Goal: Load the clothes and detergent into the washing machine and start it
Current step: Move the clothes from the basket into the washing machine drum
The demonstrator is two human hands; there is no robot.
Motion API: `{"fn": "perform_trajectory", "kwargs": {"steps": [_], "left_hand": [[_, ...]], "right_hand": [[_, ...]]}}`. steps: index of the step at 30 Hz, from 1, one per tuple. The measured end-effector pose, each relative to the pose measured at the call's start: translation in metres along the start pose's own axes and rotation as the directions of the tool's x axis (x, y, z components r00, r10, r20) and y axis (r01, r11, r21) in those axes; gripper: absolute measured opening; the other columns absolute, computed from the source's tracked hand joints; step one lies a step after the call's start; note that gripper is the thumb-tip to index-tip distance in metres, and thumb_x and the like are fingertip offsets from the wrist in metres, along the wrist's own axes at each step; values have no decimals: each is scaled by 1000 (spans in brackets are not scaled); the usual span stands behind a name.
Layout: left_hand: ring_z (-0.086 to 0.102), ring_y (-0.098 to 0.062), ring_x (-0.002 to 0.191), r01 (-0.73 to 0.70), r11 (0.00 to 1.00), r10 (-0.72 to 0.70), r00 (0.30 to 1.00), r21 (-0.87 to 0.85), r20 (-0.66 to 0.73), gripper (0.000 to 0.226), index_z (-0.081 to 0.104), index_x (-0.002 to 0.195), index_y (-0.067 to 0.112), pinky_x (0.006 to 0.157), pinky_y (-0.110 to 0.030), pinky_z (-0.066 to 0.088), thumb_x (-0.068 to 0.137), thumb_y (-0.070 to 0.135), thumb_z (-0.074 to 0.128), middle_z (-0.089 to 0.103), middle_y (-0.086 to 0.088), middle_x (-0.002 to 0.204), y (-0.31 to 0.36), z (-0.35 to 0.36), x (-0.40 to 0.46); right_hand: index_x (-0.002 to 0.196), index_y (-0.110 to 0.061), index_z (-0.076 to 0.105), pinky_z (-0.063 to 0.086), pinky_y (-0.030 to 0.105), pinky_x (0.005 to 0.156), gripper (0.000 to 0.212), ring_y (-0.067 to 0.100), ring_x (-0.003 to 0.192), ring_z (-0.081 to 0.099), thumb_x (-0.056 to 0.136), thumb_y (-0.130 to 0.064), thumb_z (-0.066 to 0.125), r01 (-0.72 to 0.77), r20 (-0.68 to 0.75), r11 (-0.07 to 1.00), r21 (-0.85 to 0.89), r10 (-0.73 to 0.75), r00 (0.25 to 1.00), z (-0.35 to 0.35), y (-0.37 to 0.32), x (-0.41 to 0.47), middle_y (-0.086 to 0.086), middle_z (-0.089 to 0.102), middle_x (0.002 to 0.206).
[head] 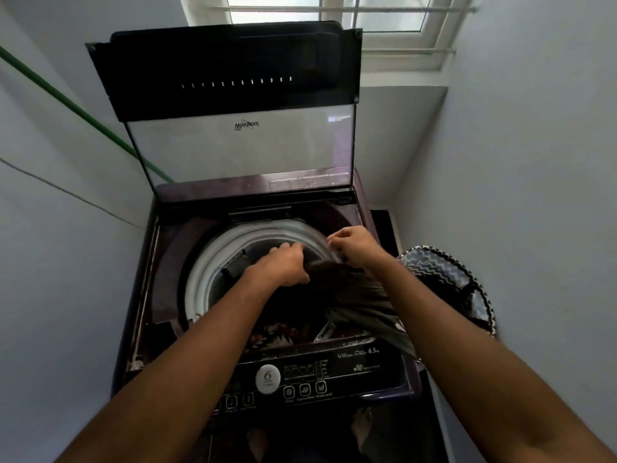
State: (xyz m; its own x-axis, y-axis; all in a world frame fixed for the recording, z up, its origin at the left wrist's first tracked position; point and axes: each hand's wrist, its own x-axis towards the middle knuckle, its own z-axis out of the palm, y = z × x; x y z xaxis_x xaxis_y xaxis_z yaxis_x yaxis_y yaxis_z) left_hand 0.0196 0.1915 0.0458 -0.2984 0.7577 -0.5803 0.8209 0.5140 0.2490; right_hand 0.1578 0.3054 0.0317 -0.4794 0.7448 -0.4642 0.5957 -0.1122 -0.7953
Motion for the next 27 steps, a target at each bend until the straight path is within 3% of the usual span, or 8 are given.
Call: {"fn": "perform_trajectory", "kwargs": {"steps": [5,8,13,18,21,23,25,27], "left_hand": [[57,-18,109,-410,902,389,908,-134,-156,49,59,129,22,95,-31,47,83,24,74,56,-3,123,56,17,-1],[56,-14,103,-508,848,490,860,-148,-145,40,66,119,25,89,-24,45,81,22,77,55,1,112,89,28,0],[46,-17,113,-542,835,537,840,-97,-74,47,61,122,34,98,-31,45,78,32,80,44,3,121,115,49,6],[35,-21,123,-533,846,531,840,19,-109,54,55,124,35,106,-40,40,76,34,82,39,2,132,124,61,11],[39,-20,122,-529,848,524,841,-5,-135,61,54,127,33,106,-39,41,74,34,84,42,4,130,122,63,16],[41,-20,122,-537,843,528,837,-34,-143,65,53,131,33,105,-37,40,73,35,84,43,5,130,119,64,18],[41,-20,122,-539,841,527,836,-48,-155,67,53,133,32,105,-37,41,74,36,84,43,5,129,117,65,19],[42,-19,122,-534,843,517,838,-64,-175,66,53,133,31,106,-37,42,74,35,84,44,6,129,117,68,20]], "right_hand": [[98,-16,71,49,23,70,29,17,86,60,71,-7,78,63,-149,978,-199,-93,984,-37,26,2,4,63,94],[106,-23,64,49,29,85,41,24,105,54,69,-15,78,-7,-201,931,-364,-71,977,-61,41,-3,9,55,114],[129,-13,52,56,38,77,58,26,107,61,78,-20,79,-212,-104,948,-238,192,976,-90,69,-21,11,59,124],[123,-1,57,55,61,80,58,39,98,61,85,-42,72,-453,23,886,-96,457,889,-100,82,-43,24,59,123],[135,-1,46,51,63,77,81,51,112,56,87,-67,55,-583,146,807,-90,590,794,-94,90,-48,30,52,131],[134,-6,48,49,66,85,89,51,114,55,84,-79,45,-670,269,742,-24,650,711,-85,101,-47,30,54,129],[124,-8,56,49,66,87,87,47,112,58,82,-83,40,-735,347,675,68,675,652,-77,111,-43,27,59,124],[110,-9,62,51,56,81,75,40,105,61,86,-77,43,-735,317,666,126,675,666,-73,113,-41,21,66,115]]}}
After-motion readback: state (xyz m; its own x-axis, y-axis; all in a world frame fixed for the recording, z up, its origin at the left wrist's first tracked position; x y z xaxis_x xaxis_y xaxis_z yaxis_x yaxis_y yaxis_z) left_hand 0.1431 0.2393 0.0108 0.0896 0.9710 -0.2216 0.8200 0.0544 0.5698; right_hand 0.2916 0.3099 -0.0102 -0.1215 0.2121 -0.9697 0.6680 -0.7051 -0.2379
